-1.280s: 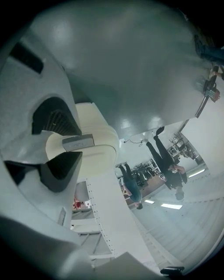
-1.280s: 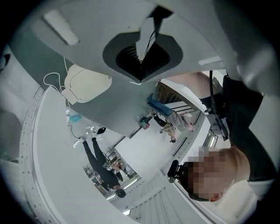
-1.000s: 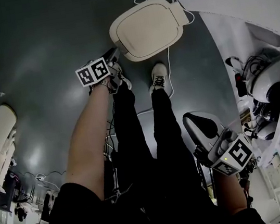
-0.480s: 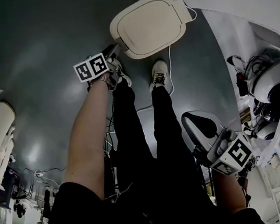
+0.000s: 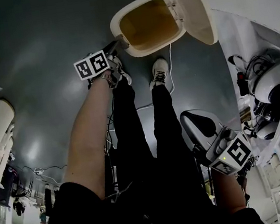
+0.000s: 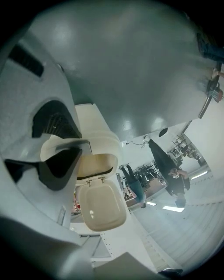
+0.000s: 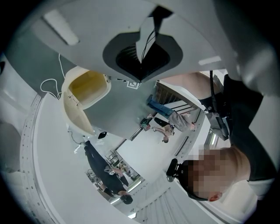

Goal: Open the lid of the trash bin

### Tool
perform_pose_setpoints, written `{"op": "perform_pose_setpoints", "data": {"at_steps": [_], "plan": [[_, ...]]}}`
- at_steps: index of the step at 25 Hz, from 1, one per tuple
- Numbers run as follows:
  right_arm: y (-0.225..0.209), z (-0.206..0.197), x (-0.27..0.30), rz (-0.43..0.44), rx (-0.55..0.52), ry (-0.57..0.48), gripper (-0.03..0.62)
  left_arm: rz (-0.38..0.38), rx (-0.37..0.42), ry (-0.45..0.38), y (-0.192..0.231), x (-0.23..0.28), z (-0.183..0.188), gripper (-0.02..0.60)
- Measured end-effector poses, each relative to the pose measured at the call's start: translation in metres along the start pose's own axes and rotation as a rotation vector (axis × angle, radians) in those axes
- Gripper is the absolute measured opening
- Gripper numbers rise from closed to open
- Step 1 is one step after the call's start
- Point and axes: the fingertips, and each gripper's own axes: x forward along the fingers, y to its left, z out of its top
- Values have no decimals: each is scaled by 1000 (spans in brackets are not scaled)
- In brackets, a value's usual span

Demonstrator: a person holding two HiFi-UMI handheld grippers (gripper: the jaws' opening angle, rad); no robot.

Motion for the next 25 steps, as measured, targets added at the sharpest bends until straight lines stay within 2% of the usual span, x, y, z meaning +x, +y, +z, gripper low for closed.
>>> {"op": "perform_pose_setpoints", "data": {"at_steps": [6,11,13,15,19,23,25], "plan": [[1,-3,-1,-2,-11,2,6,8,13,-4,-2,0,0,75],[7,-1,-3,3,-12,-16,6,37,122,-12,-8,-4,2,49],[11,1,-8,6,-15,-26,6,49,138,-29,-11,-10,2,3],[17,6,-13,12,-32,-43,6,34,132,-56,-19,-19,6,2],[38,29,-27,24,-94,-96,6,-11,165,-114,-55,-55,19,2],[63,55,-49,42,-158,-141,6,-84,282,-155,-122,-103,35,2],[77,70,-59,62,-186,-174,6,-145,341,-191,-168,-130,51,2]]}}
